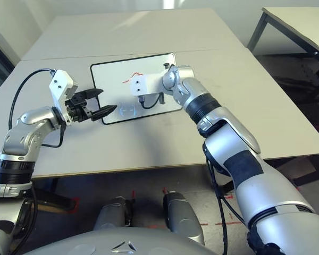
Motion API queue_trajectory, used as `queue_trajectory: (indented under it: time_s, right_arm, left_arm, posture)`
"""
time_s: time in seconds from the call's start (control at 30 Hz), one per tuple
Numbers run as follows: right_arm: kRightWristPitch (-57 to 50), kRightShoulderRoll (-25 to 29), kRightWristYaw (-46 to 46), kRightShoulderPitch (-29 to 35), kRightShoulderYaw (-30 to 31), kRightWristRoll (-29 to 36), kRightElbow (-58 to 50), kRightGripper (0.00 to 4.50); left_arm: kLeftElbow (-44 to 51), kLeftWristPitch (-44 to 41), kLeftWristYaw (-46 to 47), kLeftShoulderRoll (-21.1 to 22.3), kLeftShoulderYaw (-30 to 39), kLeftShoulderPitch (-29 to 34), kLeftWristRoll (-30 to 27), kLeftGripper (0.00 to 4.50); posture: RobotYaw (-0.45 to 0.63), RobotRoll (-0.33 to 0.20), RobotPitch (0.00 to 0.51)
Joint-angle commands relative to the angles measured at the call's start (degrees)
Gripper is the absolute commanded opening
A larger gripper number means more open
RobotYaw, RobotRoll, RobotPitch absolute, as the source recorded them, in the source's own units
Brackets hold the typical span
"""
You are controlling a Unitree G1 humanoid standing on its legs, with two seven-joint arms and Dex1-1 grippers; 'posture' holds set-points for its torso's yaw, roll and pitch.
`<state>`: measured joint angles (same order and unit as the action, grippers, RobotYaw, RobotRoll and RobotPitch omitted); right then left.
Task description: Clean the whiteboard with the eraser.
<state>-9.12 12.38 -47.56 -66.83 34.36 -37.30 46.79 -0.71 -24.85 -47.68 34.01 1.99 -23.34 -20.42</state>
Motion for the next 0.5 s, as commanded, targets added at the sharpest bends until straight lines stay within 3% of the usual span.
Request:
queue_trajectory:
  time_s: [0.03, 0.5]
  right_arm:
    - [0.6, -0.5, -0.6, 1.1, 1.4, -0.7, -0.7, 0.38]
    - [0.9, 6.6, 0.2, 1.4, 1.0, -1.0, 1.4, 0.38]
  left_arm:
    - [0.8, 0.0, 0.2, 0.4, 0.5, 0.7, 0.2, 4.5]
    - [-1.1, 0.9, -0.3, 0.1, -0.1, -0.6, 0.6, 4.5]
  posture:
    - [-0.02, 0.0, 0.05]
    - [-0.05, 0.0, 0.05]
